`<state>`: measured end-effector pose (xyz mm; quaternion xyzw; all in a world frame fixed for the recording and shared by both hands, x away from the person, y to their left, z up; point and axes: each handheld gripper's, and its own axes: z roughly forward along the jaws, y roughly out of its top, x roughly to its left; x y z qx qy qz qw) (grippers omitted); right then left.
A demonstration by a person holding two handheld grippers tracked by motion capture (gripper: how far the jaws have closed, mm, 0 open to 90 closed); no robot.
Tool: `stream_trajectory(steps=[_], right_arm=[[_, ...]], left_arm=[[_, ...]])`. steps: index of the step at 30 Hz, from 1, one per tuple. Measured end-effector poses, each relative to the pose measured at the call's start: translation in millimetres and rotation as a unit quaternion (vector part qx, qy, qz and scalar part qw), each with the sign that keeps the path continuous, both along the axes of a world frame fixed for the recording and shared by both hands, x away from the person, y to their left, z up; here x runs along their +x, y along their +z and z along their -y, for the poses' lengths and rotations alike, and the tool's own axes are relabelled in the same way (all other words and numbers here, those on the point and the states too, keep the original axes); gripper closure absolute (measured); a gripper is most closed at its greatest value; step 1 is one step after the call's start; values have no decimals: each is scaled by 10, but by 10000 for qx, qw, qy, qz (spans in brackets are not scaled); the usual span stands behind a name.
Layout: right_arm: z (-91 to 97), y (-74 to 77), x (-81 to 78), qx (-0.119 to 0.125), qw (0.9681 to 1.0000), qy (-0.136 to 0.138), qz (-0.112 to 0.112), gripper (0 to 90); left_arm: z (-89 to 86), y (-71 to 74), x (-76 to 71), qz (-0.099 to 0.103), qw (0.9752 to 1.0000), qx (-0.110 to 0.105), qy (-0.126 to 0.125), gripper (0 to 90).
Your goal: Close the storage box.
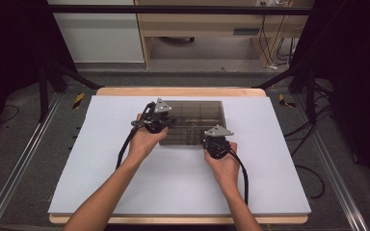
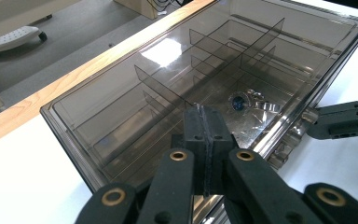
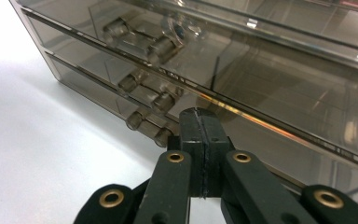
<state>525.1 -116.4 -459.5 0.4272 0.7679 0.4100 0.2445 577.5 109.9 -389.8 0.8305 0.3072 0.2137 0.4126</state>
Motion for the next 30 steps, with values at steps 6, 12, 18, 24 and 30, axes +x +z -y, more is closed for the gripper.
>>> stream_trajectory(steps=[6, 12, 18, 24, 30], right_arm=[[4, 15, -31, -34, 10000, -37, 69, 900], [131, 18, -129, -88, 9999, -75, 55, 900], [319, 10, -258, -94, 9999, -138, 33, 811], [532, -27, -337, -143, 9994, -323, 68, 559], [726, -51, -337, -160, 9970, -735, 179, 306]], left_arm=[[-19, 5, -34, 41, 10000, 21, -22, 900], [-203, 43, -180, 237, 9997, -86, 20, 900], [-527, 49, -372, 503, 9985, -51, 227, 785], [-826, -135, -503, 564, 9969, 53, 539, 452], [-1106, -396, -604, 389, 9956, -137, 838, 237]])
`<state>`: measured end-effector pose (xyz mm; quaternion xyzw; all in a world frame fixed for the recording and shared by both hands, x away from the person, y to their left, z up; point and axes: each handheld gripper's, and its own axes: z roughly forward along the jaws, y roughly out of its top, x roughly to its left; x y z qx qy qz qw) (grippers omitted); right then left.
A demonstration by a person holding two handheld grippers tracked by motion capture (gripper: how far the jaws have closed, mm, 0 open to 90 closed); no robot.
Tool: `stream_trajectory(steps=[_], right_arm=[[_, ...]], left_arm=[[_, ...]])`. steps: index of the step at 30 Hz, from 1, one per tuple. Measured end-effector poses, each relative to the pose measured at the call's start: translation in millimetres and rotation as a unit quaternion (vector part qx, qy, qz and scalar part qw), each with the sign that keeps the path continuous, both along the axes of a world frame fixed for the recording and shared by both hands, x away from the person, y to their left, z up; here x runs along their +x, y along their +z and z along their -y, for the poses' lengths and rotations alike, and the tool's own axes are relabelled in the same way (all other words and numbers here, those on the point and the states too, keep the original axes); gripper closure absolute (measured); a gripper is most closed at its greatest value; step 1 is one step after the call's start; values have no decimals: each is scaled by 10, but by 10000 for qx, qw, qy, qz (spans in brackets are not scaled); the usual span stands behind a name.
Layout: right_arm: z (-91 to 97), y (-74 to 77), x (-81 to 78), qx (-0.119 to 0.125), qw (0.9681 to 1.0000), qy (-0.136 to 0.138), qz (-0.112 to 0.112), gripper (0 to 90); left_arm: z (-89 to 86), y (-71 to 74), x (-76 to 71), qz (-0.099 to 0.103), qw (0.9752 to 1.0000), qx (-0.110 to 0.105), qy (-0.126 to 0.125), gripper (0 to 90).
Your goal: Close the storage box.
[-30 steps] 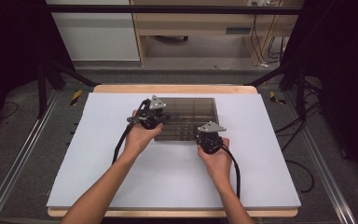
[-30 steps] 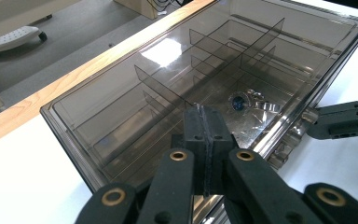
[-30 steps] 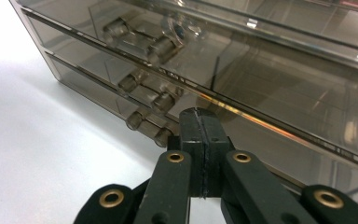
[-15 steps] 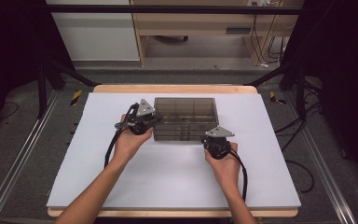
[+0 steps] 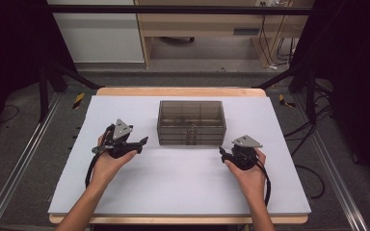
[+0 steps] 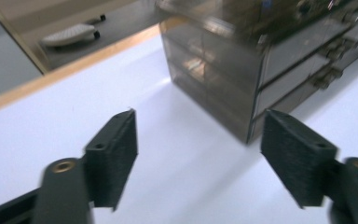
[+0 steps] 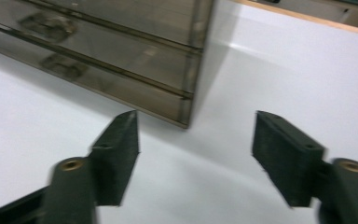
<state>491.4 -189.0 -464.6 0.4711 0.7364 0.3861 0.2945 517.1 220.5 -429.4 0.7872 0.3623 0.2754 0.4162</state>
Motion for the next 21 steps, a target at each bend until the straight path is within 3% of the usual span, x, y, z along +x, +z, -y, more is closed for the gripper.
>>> stream_trajectory(steps=[5, 8, 11, 16, 21], right_arm=[[143, -28, 26, -31, 9999, -140, -32, 138], [223, -54, 21, 78, 9997, -238, -21, 87], [294, -79, 8, -26, 9993, -377, 39, 81], [391, -153, 1, 159, 9990, -421, -4, 86], [433, -198, -22, 311, 9986, -428, 82, 96]], left_arm=[[-207, -162, -91, -136, 9996, -190, 161, 120], [-340, -255, -136, -73, 9993, -236, 263, 88], [-458, -336, -168, -53, 9989, -269, 388, 88], [-560, -419, -180, -56, 9989, -148, 445, 88], [-613, -507, -198, -108, 9985, -181, 514, 88]])
